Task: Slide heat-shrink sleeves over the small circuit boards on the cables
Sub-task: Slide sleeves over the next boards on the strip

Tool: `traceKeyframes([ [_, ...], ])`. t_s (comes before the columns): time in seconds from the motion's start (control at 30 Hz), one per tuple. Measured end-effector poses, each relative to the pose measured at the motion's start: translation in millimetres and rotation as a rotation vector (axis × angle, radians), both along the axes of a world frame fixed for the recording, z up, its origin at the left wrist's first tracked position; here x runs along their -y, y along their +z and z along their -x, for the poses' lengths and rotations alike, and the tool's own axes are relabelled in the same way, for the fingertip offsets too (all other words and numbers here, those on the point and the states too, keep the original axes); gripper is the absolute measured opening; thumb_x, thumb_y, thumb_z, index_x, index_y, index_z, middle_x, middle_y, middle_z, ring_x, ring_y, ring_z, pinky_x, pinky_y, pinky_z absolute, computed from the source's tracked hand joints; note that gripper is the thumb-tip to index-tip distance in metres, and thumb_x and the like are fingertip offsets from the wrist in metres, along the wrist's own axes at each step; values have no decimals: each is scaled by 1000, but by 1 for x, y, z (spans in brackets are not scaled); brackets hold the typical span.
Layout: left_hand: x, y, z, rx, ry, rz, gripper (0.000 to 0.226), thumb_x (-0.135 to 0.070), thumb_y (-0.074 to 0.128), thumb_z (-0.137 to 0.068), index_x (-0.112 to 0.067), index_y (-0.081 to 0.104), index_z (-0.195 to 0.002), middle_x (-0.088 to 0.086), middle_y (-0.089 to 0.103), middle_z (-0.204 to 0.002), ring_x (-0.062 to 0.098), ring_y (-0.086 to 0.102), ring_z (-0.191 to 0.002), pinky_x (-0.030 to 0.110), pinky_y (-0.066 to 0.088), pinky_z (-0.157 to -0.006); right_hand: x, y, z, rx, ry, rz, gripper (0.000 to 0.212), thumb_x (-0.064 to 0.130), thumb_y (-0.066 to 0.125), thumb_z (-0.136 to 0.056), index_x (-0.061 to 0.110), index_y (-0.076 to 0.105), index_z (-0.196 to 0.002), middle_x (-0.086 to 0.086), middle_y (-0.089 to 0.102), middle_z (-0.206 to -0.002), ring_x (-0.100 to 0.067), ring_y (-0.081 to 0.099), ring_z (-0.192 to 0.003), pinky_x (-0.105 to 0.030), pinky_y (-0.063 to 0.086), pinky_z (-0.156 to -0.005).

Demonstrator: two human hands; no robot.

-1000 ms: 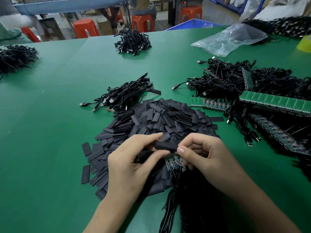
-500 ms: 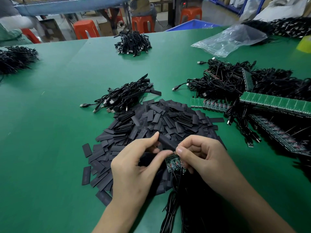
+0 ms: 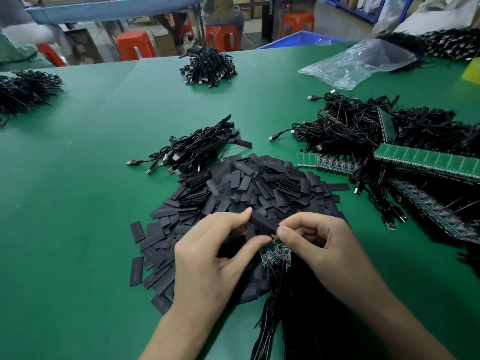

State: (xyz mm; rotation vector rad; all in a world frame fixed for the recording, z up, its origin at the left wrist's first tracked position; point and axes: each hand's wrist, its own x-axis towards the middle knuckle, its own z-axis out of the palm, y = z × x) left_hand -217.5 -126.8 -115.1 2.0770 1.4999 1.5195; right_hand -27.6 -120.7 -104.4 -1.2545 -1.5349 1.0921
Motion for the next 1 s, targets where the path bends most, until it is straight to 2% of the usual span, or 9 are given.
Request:
traceKeyframes([
  [0.07, 0, 0, 0, 7, -11, 4, 41, -38, 86, -77, -11, 78, -106, -9, 72, -94, 5, 68, -88, 19, 53, -81, 0, -1, 0, 2, 1, -5, 16, 40, 67, -88, 27, 76, -86, -1, 71, -73, -16, 67, -69, -31, 53, -68],
  [0.2, -1, 3, 0, 95, -81, 92, 47, -38, 85, -78, -19, 73, -120, -13, 72, -102, 10, 70, -94, 17, 51, -86, -2, 0, -2, -42, -11, -5, 13, 36, 68, -89, 26, 76, -85, 7, 67, -66, -5, 59, -60, -16, 45, -60],
  [0.33, 3, 2, -11, 280, -172, 272, 50, -34, 79, -84, -27, 66, -132, -12, 72, -115, 20, 69, -96, 26, 56, -80, -4, 6, -7, -482, -7, 167, 15, 31, 69, -88, 19, 70, -79, -4, 59, -64, -14, 52, -55, -19, 48, -55],
  [0.43, 7, 3, -21, 83, -215, 258, 28, -48, 66, -92, -29, 77, -109, -17, 69, -110, 14, 64, -107, 28, 50, -90, -7, 8, -9, -825, -31, 306, 13, 28, 67, -86, 15, 70, -88, -3, 63, -71, -14, 59, -59, -21, 53, -57],
  [0.6, 11, 6, -46, -139, -257, 278, 41, -64, 61, -86, -26, 76, -93, -20, 67, -101, 5, 57, -99, 28, 48, -88, -8, 8, -1, -1103, -141, 287, 18, 25, 60, -88, 12, 62, -99, 1, 69, -77, -9, 67, -66, -21, 57, -62],
  [0.7, 10, 13, -50, -113, -243, 362, 34, -63, 61, -83, -30, 69, -86, -18, 66, -86, 2, 57, -86, 30, 49, -79, -8, 7, 1, -1119, -190, 192, 21, 25, 58, -87, 10, 59, -102, -2, 75, -84, -10, 72, -73, -21, 59, -66],
  [0.8, 3, 26, -38, 109, -299, 533, 32, -60, 64, -82, -29, 69, -87, -11, 69, -74, 4, 63, -68, 30, 53, -66, -10, 8, -4, -1009, -180, 132, 31, 31, 54, -91, 7, 58, -110, -14, 77, -107, -22, 76, -96, -30, 62, -80],
  [0.87, -13, 37, -20, 125, -277, 520, 25, -53, 67, -88, -29, 73, -91, -8, 75, -79, 12, 71, -74, 37, 58, -75, -11, 9, -7, -887, -210, 107, 40, 36, 52, -94, 4, 57, -118, -16, 75, -116, -28, 73, -108, -37, 60, -91],
  [1.0, -78, 56, 24, -36, 14, 344, 13, -39, 71, -91, -31, 77, -100, -17, 76, -84, 2, 71, -80, 31, 59, -84, -13, 6, -11, -775, -245, 100, 50, 40, 53, -92, 1, 56, -122, -16, 75, -116, -32, 72, -109, -42, 59, -95],
])
